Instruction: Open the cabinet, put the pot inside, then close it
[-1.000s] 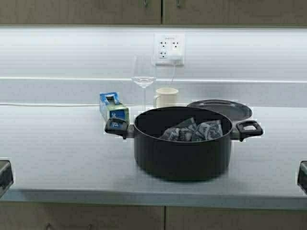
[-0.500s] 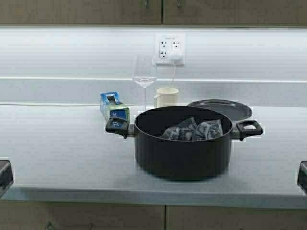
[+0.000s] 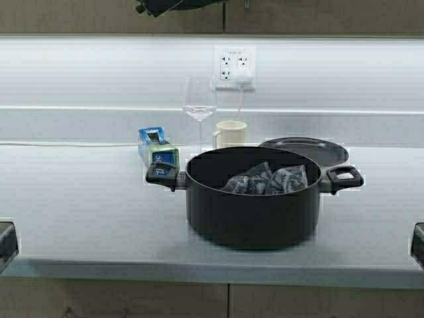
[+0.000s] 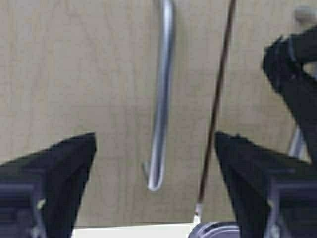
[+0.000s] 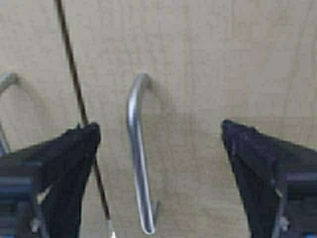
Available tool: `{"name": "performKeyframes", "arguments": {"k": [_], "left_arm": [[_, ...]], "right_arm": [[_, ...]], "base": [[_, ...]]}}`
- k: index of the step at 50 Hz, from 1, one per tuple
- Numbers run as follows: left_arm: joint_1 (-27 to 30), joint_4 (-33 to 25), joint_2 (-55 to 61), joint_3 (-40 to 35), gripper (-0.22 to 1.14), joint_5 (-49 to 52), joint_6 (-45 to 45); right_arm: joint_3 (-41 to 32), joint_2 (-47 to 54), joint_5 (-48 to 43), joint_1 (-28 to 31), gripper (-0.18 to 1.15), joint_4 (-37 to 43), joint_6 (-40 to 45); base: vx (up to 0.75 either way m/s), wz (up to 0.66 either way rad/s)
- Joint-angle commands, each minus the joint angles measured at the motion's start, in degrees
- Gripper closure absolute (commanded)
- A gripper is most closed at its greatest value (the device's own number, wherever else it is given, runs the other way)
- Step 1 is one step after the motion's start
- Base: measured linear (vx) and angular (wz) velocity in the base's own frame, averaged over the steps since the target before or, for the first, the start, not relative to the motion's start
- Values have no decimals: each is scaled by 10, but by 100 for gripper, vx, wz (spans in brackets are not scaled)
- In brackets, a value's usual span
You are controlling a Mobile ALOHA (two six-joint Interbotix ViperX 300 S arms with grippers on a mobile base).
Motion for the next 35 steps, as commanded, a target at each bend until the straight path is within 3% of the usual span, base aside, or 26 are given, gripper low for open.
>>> {"name": "performKeyframes", "arguments": {"k": [1, 10, 17, 22, 27, 30, 32, 35], "left_arm": [[2, 0, 5, -28, -9, -8, 2], [1, -2, 26, -49, -8, -11, 2], [4, -10, 41, -69, -1, -13, 3], [5, -22, 47, -78, 24, -13, 5], [5, -24, 52, -87, 76, -11, 10], [6, -23, 52, -87, 99, -11, 15], [6, -21, 51, -85, 103, -11, 22], [6, -18, 45, -79, 94, -11, 34]], "right_arm": [[-22, 2, -4, -1, -6, 4, -2], [-33, 14, -15, -1, 2, 4, -4], [-51, 32, -17, -7, 29, 4, -4], [-58, 40, -18, -11, 57, 4, -5], [-62, 46, -17, -11, 85, 4, -5], [-62, 45, -18, -11, 96, 4, -5], [-62, 42, -17, -11, 97, 4, -5], [-58, 36, -17, -10, 92, 4, -5]], "base": [[0, 0], [0, 0], [0, 0], [-1, 0], [-2, 2], [-2, 5], [-3, 0], [-3, -2]]}}
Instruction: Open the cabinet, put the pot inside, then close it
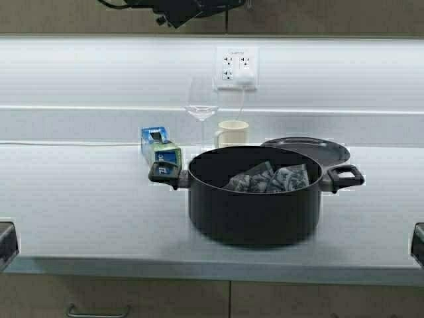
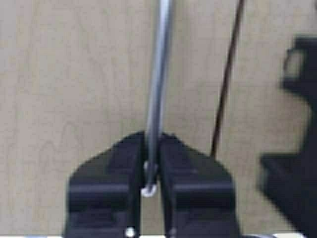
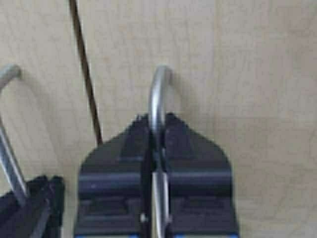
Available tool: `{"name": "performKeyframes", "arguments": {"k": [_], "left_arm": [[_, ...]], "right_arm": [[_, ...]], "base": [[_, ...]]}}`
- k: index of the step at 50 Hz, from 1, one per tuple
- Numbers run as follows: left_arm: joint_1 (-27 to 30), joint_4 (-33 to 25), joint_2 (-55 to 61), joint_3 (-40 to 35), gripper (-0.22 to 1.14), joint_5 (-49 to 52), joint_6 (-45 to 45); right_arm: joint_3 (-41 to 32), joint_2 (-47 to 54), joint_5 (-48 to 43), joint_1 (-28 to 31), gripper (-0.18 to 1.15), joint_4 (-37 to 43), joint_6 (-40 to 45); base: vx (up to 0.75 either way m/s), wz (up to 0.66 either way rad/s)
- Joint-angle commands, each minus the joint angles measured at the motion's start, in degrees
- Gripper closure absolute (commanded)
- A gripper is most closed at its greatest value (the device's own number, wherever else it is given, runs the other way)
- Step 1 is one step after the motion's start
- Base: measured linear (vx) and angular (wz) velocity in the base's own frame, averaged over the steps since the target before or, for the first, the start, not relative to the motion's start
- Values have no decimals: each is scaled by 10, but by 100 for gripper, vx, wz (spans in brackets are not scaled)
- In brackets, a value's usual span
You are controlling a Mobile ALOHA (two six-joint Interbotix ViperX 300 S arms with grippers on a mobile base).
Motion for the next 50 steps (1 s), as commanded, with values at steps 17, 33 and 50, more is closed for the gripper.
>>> {"name": "performKeyframes", "arguments": {"k": [17, 33, 50], "left_arm": [[-1, 12, -125, 79, 89, 46, 51], [11, 12, -226, 146, 89, 152, 68], [50, 12, -311, 212, 89, 223, 83]], "right_arm": [[74, -120, 83, -8, 90, 2, -4], [142, -206, 194, -23, 90, 2, -25], [201, -282, 287, -81, 90, -2, -26]], "base": [[-2, 0], [-1, -1], [-4, 0]]}}
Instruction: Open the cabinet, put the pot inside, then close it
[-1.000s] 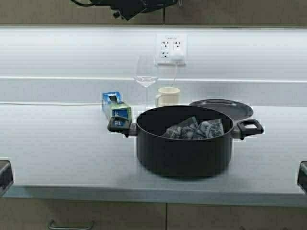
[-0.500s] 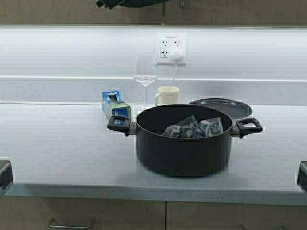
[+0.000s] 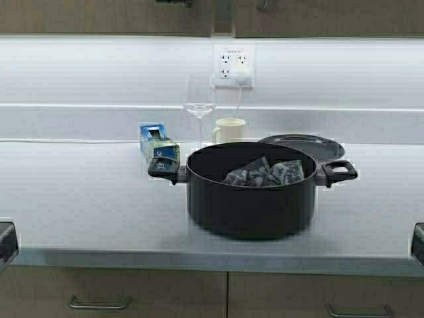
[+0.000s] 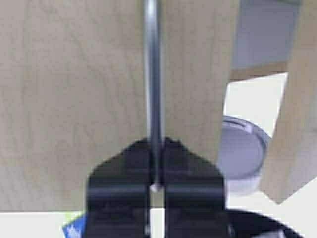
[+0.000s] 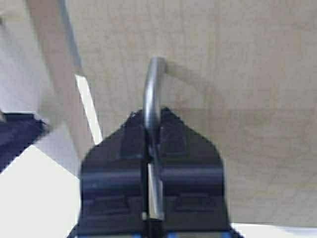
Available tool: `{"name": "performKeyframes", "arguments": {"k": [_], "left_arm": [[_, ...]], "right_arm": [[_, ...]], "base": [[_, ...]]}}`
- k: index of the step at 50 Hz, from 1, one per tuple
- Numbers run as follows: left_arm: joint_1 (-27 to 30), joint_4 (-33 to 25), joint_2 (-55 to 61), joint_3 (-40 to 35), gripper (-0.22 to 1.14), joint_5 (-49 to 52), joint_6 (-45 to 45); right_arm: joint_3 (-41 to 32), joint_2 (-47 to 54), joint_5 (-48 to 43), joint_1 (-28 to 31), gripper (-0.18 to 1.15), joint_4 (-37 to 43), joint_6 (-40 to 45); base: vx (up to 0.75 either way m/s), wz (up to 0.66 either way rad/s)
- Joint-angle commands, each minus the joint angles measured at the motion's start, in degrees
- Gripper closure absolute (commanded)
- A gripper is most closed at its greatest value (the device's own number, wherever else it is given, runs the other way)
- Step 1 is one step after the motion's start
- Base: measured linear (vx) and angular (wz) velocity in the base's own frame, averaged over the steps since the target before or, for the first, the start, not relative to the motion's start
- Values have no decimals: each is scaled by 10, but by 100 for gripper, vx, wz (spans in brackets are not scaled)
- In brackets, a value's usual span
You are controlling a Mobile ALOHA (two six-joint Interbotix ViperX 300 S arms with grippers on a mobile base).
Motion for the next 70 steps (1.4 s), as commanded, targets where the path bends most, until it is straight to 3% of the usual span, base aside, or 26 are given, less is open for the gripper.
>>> {"name": "performKeyframes", "arguments": {"k": [1, 8, 34, 46, 70], "left_arm": [[34, 4, -62, 7, 89, 19, 14], [60, 13, -95, 25, 89, 63, 19], [172, 52, -185, 44, 89, 192, 19], [204, 53, -238, 69, 89, 231, 16], [278, 54, -251, 78, 88, 277, 16]], "right_arm": [[5, -37, 38, -51, 90, -3, 6], [12, -54, 102, -98, 90, -24, 7], [45, -93, 160, -185, 90, -50, 9], [46, -102, 238, -250, 90, -79, 11], [29, -86, 241, -298, 89, -108, 27]], "base": [[-6, 1], [-7, 1], [-10, 2], [-10, -10], [-14, -8]]}}
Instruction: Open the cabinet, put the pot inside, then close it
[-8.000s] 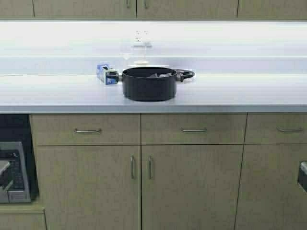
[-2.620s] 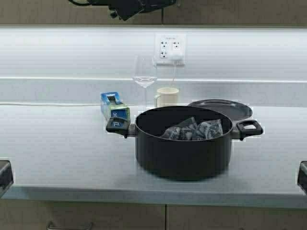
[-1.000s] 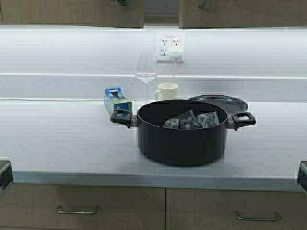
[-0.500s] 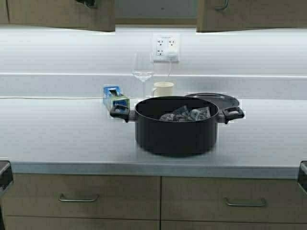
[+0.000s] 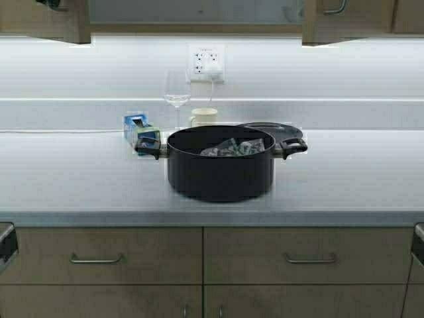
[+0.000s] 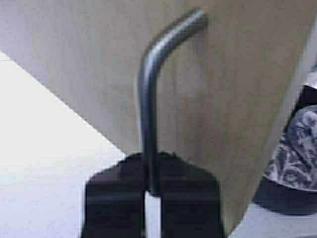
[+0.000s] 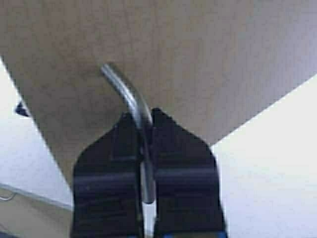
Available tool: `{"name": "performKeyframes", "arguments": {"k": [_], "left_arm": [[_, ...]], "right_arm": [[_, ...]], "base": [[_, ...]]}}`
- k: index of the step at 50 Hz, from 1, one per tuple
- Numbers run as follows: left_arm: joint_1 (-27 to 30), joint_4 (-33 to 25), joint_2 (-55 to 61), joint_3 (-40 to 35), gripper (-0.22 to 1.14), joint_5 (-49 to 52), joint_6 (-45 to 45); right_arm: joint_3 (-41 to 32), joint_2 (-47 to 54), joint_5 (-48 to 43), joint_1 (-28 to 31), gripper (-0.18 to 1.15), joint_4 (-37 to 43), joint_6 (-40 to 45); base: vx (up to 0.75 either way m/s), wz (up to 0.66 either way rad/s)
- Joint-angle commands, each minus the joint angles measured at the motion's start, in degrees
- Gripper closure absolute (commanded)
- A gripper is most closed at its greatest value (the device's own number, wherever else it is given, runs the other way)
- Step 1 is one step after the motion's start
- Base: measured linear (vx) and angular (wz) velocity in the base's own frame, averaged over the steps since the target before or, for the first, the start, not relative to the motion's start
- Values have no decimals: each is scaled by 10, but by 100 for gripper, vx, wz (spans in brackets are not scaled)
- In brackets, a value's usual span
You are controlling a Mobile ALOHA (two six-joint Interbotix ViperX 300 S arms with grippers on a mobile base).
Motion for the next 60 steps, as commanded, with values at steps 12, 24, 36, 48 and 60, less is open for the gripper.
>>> {"name": "performKeyframes", "arguments": {"k": [12, 24, 36, 48, 60], "left_arm": [[0, 29, -27, -25, 37, -10, 11], [4, 32, -59, -15, -9, 40, 8], [3, 33, -107, -7, 25, 119, 13], [-93, 33, -101, -29, 100, 140, 11], [-210, 33, 4, -85, 89, 47, 5]], "right_arm": [[-32, 29, 65, -86, 13, -19, 30], [-9, -26, 137, -106, 0, -59, 48], [17, -118, 191, -103, 32, -130, 92], [4, -142, 186, 9, 101, -124, 117], [-38, -53, 57, 182, 90, -115, 133]], "base": [[-12, 5], [-6, 6], [-3, 1], [0, 0], [0, 0]]}}
